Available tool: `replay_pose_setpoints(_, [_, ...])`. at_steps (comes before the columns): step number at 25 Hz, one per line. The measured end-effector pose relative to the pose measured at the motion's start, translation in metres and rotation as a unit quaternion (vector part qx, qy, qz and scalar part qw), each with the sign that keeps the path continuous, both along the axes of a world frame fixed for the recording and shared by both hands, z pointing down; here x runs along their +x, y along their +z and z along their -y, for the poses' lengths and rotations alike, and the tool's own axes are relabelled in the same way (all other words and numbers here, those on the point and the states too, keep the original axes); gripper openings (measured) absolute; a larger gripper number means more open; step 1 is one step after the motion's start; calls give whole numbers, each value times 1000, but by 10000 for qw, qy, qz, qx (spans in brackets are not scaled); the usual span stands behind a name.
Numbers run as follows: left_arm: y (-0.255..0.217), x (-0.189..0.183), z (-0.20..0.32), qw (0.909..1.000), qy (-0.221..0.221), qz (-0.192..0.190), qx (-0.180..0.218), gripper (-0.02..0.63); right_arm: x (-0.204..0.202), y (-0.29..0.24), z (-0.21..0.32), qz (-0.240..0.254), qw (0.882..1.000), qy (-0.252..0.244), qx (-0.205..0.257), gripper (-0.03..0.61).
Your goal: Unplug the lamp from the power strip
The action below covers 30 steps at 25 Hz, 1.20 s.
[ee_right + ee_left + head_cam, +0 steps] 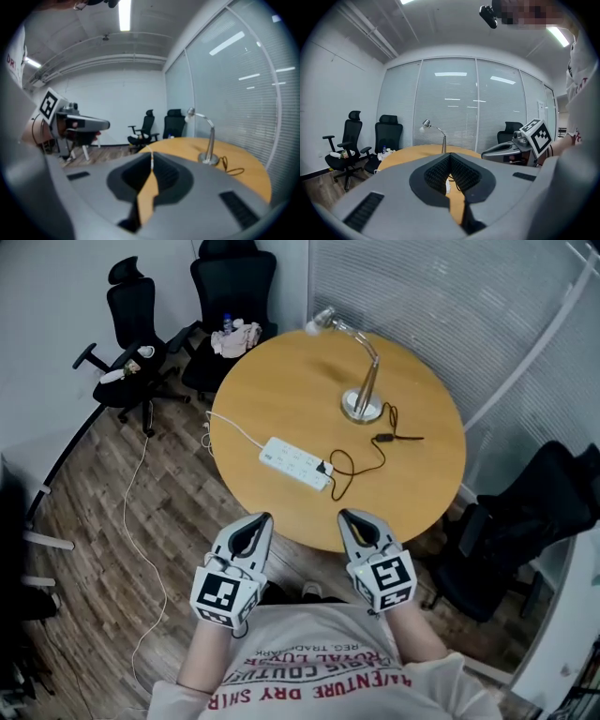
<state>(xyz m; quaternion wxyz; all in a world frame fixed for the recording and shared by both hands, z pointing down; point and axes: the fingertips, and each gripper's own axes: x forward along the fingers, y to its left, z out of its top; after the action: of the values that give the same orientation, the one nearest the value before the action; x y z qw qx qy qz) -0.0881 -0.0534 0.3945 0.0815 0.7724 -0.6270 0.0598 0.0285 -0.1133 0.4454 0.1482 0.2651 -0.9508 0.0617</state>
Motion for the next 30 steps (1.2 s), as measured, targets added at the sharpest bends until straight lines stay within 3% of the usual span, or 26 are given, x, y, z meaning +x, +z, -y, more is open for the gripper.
replay_pose_setpoints(8, [26,-38,83,9978,628,-122,-164,28,-36,21,60,-297,9984,479,-106,31])
replay_pose_setpoints(17, [41,-87,188,9813,1895,-28,-331,28,-86,29,122,-562,9862,1556,-105,31])
replay_pose_setpoints(23, [73,-98,230,9636,2596,24,-639,28,-100,53,146,-847,9736,2074,-428,31])
replay_pose_setpoints(30, [152,-87,234,9295,3395,637,-1292,28,-92,110,148,-1273,9555,2271,-1385,32])
